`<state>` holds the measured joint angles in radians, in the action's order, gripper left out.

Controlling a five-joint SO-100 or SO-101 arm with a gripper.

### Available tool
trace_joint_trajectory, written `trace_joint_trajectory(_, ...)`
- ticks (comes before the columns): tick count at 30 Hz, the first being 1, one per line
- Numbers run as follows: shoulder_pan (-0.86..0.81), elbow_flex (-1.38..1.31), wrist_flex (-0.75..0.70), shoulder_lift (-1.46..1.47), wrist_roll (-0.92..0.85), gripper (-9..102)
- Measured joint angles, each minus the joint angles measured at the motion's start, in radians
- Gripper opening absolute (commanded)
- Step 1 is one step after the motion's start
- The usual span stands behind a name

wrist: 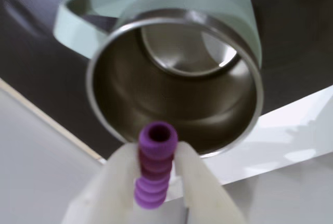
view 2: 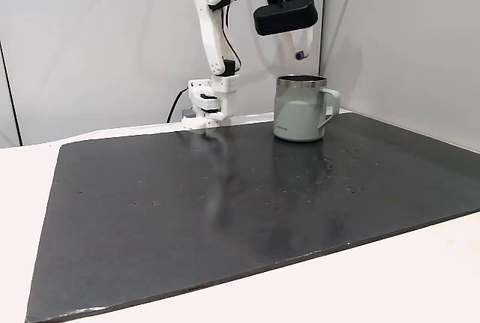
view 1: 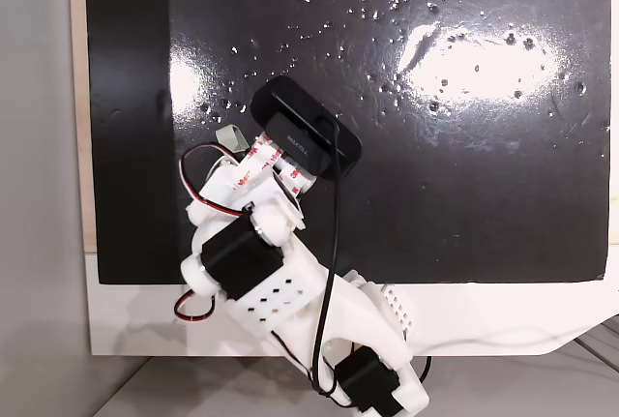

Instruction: Grasp a pengrip and put it in the cup.

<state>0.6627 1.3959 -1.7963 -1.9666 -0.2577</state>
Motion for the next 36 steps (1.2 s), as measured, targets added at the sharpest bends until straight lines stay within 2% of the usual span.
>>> trace_joint_trajectory(19, -0.031, 0.103, 0.002, -0.005, -0.002, 0)
trace_joint_trajectory(20, -0.029, 0.104, 0.002, -0.005, -0.002, 4)
trace_joint_trajectory(23, -0.035, 0.109, 0.006, -0.005, -0.002, 23)
trace_joint_trajectory(24, -0.038, 0.112, 0.008, -0.005, -0.002, 25)
trace_joint_trajectory(36, -0.046, 0.112, 0.009, -0.005, -0.002, 27)
